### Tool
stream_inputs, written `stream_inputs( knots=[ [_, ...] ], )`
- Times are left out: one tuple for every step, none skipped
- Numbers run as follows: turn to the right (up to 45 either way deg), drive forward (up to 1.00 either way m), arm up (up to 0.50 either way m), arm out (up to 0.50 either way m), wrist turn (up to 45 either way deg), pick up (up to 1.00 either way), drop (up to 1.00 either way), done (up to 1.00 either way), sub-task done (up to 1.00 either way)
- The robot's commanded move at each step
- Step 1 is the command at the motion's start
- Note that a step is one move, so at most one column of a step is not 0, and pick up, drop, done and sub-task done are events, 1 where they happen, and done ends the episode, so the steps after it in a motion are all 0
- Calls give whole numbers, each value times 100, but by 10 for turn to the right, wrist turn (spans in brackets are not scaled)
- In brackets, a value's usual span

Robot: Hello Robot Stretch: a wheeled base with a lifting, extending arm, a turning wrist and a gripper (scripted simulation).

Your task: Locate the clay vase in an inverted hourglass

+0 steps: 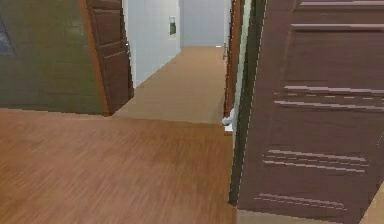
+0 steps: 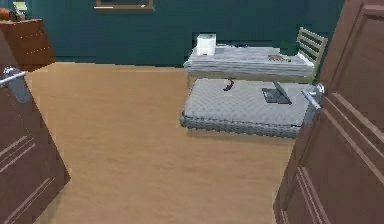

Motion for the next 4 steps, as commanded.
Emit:
stream_inputs(
  knots=[
    [-180,0,0,0,0,0,0,0,0],
    [0,25,0,0,0,0,0,0,0],
    [-450,0,0,0,0,0,0,0,0],
    [-450,0,0,0,0,0,0,0,0]
  ],
)
